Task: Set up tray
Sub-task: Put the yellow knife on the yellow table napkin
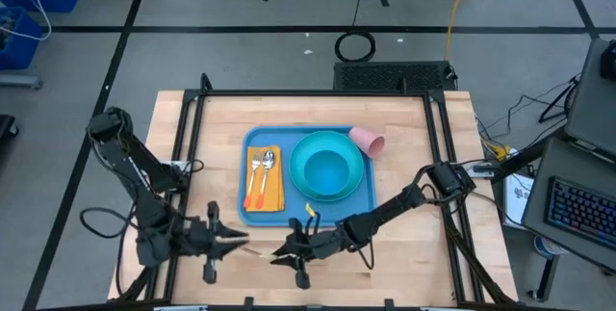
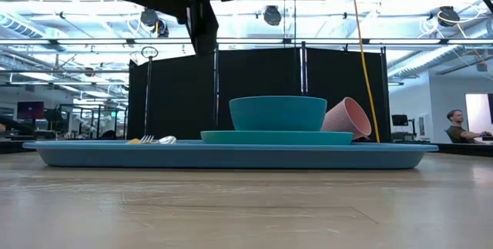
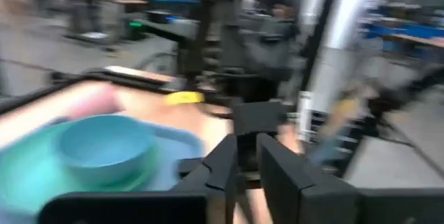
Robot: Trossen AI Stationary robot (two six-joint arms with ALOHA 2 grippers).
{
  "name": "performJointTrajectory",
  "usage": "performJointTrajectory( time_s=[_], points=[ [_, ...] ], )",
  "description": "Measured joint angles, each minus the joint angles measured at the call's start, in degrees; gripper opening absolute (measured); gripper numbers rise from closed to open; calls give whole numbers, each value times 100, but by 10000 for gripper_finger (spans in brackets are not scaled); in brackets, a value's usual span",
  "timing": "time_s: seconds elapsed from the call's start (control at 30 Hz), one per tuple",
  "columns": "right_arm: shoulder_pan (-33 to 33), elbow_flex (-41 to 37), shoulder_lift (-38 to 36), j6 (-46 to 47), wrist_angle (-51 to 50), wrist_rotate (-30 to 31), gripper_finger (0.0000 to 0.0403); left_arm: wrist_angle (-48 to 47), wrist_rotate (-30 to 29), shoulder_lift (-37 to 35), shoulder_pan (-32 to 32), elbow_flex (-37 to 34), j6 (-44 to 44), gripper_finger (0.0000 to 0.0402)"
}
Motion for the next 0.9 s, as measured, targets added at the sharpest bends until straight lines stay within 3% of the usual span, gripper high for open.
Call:
performJointTrajectory(
  time_s=[0.13, 0.33, 0.5, 0.9],
  points=[
    [89, 0, 2, -153, 174, 12, 44, 423, 904, 0, 149, 0, 506, 113],
    [416, 0, 6, -844, 837, 299, 44, 1053, 1519, 0, 137, 0, 1071, 181],
    [530, 0, 4, -835, 798, 630, 44, 1332, 1840, 0, 77, 0, 1553, 190],
    [329, 0, 4, -127, 291, 749, 44, 1407, 2050, -2, 451, 2, 1352, 191]
  ],
)
